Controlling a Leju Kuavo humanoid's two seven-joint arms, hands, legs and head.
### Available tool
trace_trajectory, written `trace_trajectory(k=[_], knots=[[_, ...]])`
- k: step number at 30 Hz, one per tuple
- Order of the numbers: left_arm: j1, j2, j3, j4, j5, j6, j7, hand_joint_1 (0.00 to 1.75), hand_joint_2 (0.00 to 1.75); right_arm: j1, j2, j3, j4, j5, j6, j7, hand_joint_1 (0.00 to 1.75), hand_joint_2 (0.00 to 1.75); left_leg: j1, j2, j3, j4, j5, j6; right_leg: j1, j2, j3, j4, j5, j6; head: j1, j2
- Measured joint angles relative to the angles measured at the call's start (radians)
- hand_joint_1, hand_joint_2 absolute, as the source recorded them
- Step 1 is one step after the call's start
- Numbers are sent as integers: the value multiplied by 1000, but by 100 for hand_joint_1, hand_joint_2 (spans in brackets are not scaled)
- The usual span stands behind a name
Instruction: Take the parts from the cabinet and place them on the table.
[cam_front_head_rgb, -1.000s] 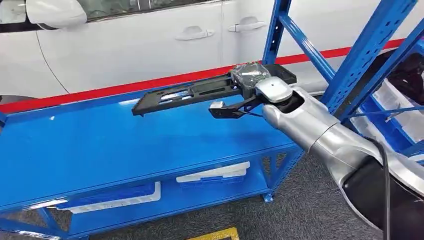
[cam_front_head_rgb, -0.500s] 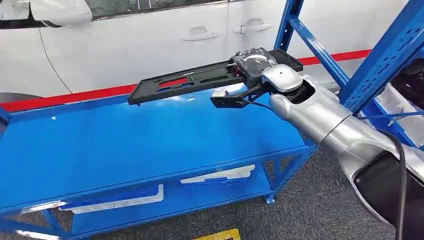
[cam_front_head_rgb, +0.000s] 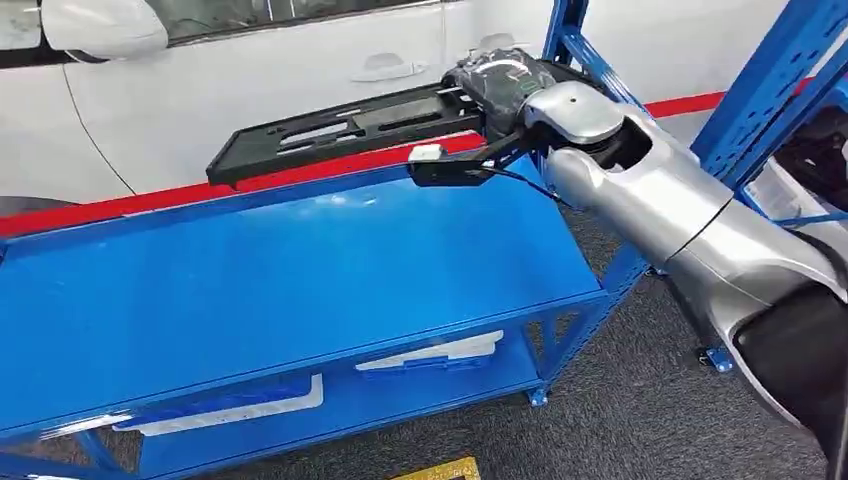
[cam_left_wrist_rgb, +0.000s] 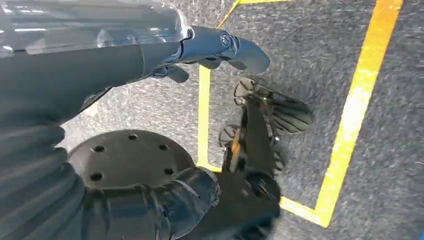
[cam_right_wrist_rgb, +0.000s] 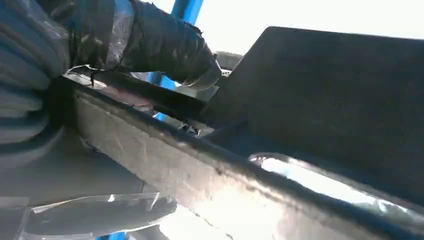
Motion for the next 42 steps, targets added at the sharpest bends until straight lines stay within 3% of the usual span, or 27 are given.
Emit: trace_trajectory(k=[4,5,6,9,10,12,14,15,16,19,20,21,24,25,26,27,29,30,31,34,35,36,37,39,40,41,42], knots=[[-6,0,8,0,2,-6,2,0,175,-9,0,0,-55,-37,10,4,175,175,-6,0,2,-26,1,13,-1,0,2,-14,10,20,0,0],[-7,-3,8,0,2,-8,2,0,175,-11,0,0,-71,-45,13,7,175,175,7,3,12,-45,10,25,-2,-1,1,-7,-1,26,0,0],[-9,-3,8,0,2,-9,2,0,175,-15,0,0,-86,-58,16,11,175,175,2,4,16,-51,12,30,2,-2,-10,19,-22,26,2,0],[-15,-3,10,0,-3,-10,3,0,175,-21,1,1,-136,-92,23,9,175,175,-4,4,14,-48,11,40,1,-2,-110,240,-130,21,2,0],[-18,-3,12,0,-6,-10,3,0,175,-23,1,2,-151,-101,41,11,175,175,-6,3,14,-45,10,43,1,-2,-131,286,-136,20,2,0],[-21,-3,15,0,-10,-10,3,0,175,-32,10,13,-184,-109,65,21,175,175,-8,-1,15,-38,5,43,3,-2,-108,234,-82,15,2,0],[-23,-7,15,0,-13,-11,3,0,175,-55,18,23,-208,-120,74,33,175,175,-11,-3,15,-29,-1,40,8,-3,-32,72,4,1,2,0],[-24,-10,15,0,-13,-11,2,0,175,-67,22,28,-218,-124,77,36,175,175,-11,-3,11,-26,-4,37,12,-3,-11,22,3,-7,2,0],[-27,-12,15,0,-13,-11,2,0,175,-77,28,32,-227,-125,78,37,175,175,-19,-4,4,-14,-8,33,14,-4,0,-2,-1,-4,1,0],[-28,-12,16,0,-15,-11,1,0,175,-83,34,40,-245,-151,79,37,175,175,-13,-3,6,-22,-4,19,18,-1,-1,-1,2,-9,1,0],[-29,-11,16,0,-18,-11,1,0,175,-86,35,43,-249,-158,79,38,175,175,-14,-4,4,-15,-10,15,6,-5,4,-13,8,-14,1,0],[-29,-11,16,0,-19,-11,0,0,175,-89,41,48,-257,-164,79,39,175,175,-13,-4,-2,0,-26,8,5,-6,9,-17,8,-15,0,0],[-28,-12,16,0,-21,-10,-2,0,175,-103,42,63,-266,-183,79,51,175,175,0,-3,-88,204,-135,-15,3,-8,8,-16,13,-19,0,0],[-27,-12,16,0,-22,-10,-1,0,175,-103,42,70,-266,-187,78,51,175,175,3,-3,-112,259,-152,-19,3,-8,7,-14,13,-19,0,0],[-27,-12,16,0,-23,-7,0,0,175,-102,42,77,-266,-190,77,52,175,175,5,-3,-115,268,-145,-21,2,-8,7,-12,13,-19,0,0],[-27,-11,16,0,-24,-5,1,0,175,-102,42,87,-266,-192,76,53,175,175,7,-3,-97,232,-116,-21,2,-7,6,-10,13,-19,0,0],[-27,-11,18,0,-24,-3,2,0,175,-103,42,92,-270,-195,75,53,175,175,9,-3,-16,68,-30,-18,1,-5,7,-9,12,-17,0,0],[-27,-10,19,0,-25,-1,2,0,175,-106,42,92,-272,-196,74,53,175,175,9,-4,17,-10,-11,-14,1,-4,6,-9,13,-14,0,0],[-27,-10,22,0,-26,0,2,0,175,-111,41,94,-273,-198,73,54,175,175,1,-6,29,-20,-16,-11,7,-2,0,-9,16,-7,0,0],[-26,-10,24,0,-26,1,2,0,175,-112,39,101,-274,-204,69,55,175,175,-2,-8,19,-23,-6,3,4,-3,-4,-16,29,13,0,0],[-25,-11,24,0,-26,2,2,0,175,-113,36,102,-274,-208,69,55,175,175,2,-5,18,-37,5,16,10,-2,-5,-19,31,20,1,0],[-25,-12,24,0,-26,2,3,0,175,-112,28,102,-274,-210,68,55,175,175,8,-1,19,-45,13,22,4,-3,-7,-6,13,22,0,0],[-25,-11,25,0,-28,2,1,0,175,-114,26,103,-275,-217,67,55,175,175,5,0,13,-49,23,36,6,-4,-24,40,-44,21,2,0],[-25,-11,25,0,-29,3,0,0,175,-112,22,106,-275,-226,63,53,175,175,1,2,-3,-47,33,45,5,-3,-69,183,-139,22,1,0],[-25,-10,25,0,-30,3,-2,0,175,-111,20,110,-275,-230,63,51,175,175,-1,2,-13,-45,38,46,5,-3,-87,245,-169,23,1,0],[-25,-10,26,0,-31,4,-2,0,175,-108,16,113,-275,-233,63,50,175,175,-3,2,-24,-42,45,46,5,-3,-90,277,-178,23,1,0],[-25,-10,26,0,-31,4,-2,0,175,-105,15,119,-275,-233,63,50,175,175,-4,1,-35,-39,51,44,5,-3,-71,264,-160,22,1,0]])
